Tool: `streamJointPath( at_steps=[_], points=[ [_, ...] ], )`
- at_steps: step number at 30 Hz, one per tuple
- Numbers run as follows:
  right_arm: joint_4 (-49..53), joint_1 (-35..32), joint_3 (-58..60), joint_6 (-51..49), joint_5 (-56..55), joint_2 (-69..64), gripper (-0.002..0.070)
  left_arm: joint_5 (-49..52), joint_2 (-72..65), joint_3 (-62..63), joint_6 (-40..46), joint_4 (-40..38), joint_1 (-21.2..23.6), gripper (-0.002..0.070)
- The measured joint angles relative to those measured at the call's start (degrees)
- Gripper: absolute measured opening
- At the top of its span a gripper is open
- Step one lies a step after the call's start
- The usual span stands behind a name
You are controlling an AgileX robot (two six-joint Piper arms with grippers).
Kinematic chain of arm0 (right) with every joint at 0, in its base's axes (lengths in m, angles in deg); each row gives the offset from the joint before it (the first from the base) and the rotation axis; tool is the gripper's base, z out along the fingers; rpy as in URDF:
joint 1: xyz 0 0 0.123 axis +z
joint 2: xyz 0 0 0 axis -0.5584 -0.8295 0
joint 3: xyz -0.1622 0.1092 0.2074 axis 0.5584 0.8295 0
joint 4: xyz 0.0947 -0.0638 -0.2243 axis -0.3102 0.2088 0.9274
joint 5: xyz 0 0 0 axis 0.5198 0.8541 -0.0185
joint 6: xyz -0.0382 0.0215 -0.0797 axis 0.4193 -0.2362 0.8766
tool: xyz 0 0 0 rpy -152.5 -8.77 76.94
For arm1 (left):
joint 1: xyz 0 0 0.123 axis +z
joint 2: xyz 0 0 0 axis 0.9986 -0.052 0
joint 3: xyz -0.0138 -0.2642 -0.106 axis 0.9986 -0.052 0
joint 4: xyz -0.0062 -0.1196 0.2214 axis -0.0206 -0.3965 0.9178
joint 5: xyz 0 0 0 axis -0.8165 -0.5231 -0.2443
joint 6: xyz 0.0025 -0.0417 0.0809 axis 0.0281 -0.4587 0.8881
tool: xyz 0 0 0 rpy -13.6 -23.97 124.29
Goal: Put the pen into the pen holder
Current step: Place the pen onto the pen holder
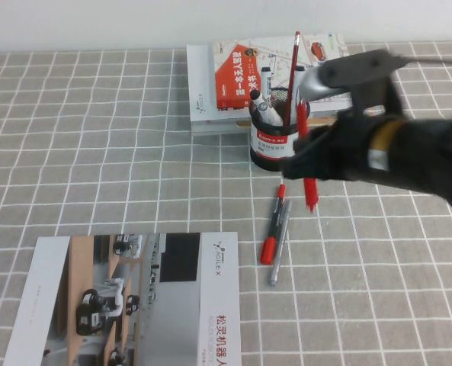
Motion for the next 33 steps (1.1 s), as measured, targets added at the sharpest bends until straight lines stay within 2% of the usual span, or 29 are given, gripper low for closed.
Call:
streamJointPath(
  at_steps=[2, 5, 10, 14, 21, 27, 30, 33],
  points=[
    [5.81, -1.54, 6.69, 0.00, -13.10, 5.25, 0.0062, 0.00, 0.00, 0.00, 0.00, 0.00, 0.00, -0.0003],
    [9.82, -5.44, 11.62, 0.00, -27.07, 8.29, 0.0062, 0.00, 0.00, 0.00, 0.00, 0.00, 0.00, -0.0003],
    [7.23, -12.13, 12.03, 0.00, -44.67, 4.31, 0.0062, 0.00, 0.00, 0.00, 0.00, 0.00, 0.00, -0.0003],
    [5.58, -14.40, 8.16, 0.00, -55.80, -3.36, 0.0062, 0.00, 0.00, 0.00, 0.00, 0.00, 0.00, -0.0003],
    [5.32, -14.52, -3.67, 1.64, -57.60, -18.03, 0.0062, 0.00, 0.00, 0.00, 0.00, 0.00, 0.00, -0.0003],
    [6.68, -14.52, -10.86, 1.98, -52.37, -25.98, 0.0064, 0.00, 0.00, 0.00, 0.00, 0.00, 0.00, -0.0003],
    [7.51, -14.52, -12.22, 3.54, -49.93, -27.57, 0.0104, 0.00, 0.00, 0.00, 0.00, 0.00, 0.00, -0.0003],
    [6.41, -14.52, -12.43, 6.22, -48.78, -28.11, 0.0205, 0.00, 0.00, 0.00, 0.00, 0.00, 0.00, -0.0003]
  ],
)
